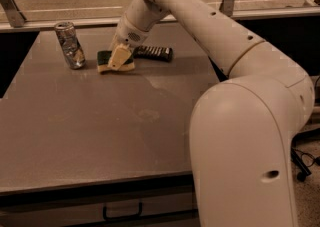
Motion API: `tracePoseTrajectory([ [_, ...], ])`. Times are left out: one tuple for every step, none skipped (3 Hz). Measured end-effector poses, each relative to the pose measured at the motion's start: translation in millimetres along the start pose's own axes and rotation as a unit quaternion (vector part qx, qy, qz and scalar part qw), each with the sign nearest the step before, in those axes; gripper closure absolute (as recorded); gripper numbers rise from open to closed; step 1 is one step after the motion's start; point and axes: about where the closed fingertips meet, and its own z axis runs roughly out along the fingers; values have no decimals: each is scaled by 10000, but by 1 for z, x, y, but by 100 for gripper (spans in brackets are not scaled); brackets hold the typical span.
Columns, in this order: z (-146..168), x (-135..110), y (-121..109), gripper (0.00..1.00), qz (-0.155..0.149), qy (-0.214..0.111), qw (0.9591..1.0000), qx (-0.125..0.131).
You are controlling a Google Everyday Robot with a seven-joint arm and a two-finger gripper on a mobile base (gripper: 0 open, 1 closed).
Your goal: Move sponge near redbull can
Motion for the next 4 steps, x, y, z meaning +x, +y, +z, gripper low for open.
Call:
tracePoseTrajectory([
  [6, -6, -4, 36, 16, -60, 10000, 16],
  [6, -11, -2, 13, 31, -68, 9999, 77],
  [0, -13, 4, 0, 40, 6, 9998, 213],
  [-21, -10, 11, 0, 104, 52, 9987, 500],
])
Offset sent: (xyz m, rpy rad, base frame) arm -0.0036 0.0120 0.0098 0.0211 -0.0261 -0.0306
